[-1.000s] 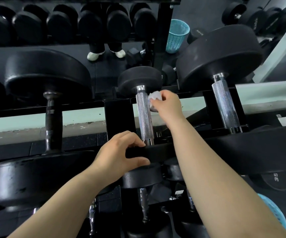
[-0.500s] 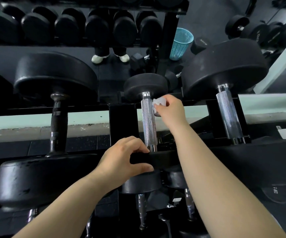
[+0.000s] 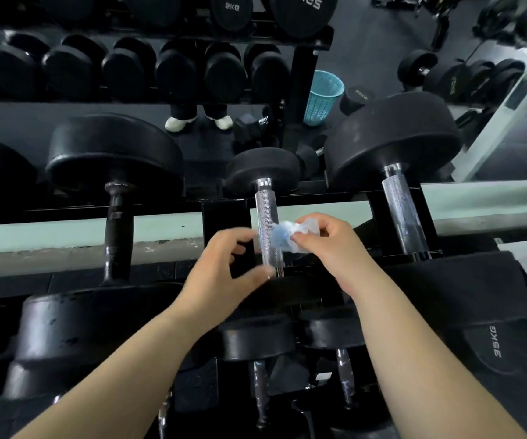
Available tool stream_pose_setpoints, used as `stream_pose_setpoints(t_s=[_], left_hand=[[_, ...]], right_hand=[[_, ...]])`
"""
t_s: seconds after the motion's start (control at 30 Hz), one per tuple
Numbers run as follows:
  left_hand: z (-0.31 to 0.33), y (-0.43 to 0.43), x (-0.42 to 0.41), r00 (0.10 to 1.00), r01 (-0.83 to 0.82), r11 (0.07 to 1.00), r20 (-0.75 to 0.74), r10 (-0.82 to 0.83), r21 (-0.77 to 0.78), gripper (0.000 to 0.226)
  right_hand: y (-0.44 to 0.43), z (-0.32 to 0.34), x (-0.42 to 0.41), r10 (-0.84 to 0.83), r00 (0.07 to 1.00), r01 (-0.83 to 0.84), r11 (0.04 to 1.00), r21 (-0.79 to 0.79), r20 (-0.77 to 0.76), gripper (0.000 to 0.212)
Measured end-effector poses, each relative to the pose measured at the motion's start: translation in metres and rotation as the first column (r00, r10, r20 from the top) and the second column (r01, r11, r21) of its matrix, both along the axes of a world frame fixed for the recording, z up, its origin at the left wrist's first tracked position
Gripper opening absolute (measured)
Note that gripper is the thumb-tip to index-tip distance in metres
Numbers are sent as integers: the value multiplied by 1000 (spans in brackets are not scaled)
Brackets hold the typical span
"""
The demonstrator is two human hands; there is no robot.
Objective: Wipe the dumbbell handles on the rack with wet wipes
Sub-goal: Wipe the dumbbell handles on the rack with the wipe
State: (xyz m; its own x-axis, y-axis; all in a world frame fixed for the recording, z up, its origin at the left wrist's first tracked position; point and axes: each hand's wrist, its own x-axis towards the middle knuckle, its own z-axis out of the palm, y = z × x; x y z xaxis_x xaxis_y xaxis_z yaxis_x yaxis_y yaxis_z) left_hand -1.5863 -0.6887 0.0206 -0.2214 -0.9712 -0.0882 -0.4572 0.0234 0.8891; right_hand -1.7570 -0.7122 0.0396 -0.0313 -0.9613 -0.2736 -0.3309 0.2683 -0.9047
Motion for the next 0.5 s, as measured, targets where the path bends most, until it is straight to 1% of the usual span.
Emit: stream_pose_setpoints(t_s=[0.03, 0.07, 0.1, 0.17, 0.2, 0.27, 0.3, 0.37, 0.43, 0.5], left_hand=[[4, -5, 0, 997, -63, 998, -45, 63, 12, 37], [10, -12, 1, 995, -83, 996, -52, 85, 31, 39], [15, -18, 1, 998, -58, 997, -31, 59, 46, 41], [27, -30, -2, 997, 64, 995, 36, -67, 77, 38], [31, -34, -4, 992, 107, 989, 52, -113, 98, 32], [33, -40, -6, 992, 110, 986, 48, -117, 126, 16], [32, -42, -7, 993, 83, 988, 69, -93, 134, 8], [27, -46, -6, 985, -3, 991, 172, -21, 136, 8], [22, -54, -4, 959, -132, 982, 267, 93, 134, 10], [19, -66, -4, 916, -244, 958, 359, 178, 149, 11]], right_hand=[[1, 1, 1, 13, 1000, -13, 1000, -8, 24, 15], [3, 3, 5, 24, 999, -23, 1000, -18, 42, 19], [2, 2, 7, 38, 997, -36, 999, -33, 66, 20], [2, 1, 15, 55, 989, -48, 997, -52, 134, 19], [3, 1, 19, 62, 986, -52, 997, -62, 155, 18], [4, -4, 23, 79, 983, -66, 994, -84, 166, 16], [5, -7, 23, 85, 983, -71, 993, -91, 162, 15], [7, -15, 22, 76, 990, -65, 993, -94, 122, 20], [12, -24, 19, 8, 998, -3, 996, -86, 66, 23], [19, -32, 22, -87, 996, 89, 992, -88, 30, 19]])
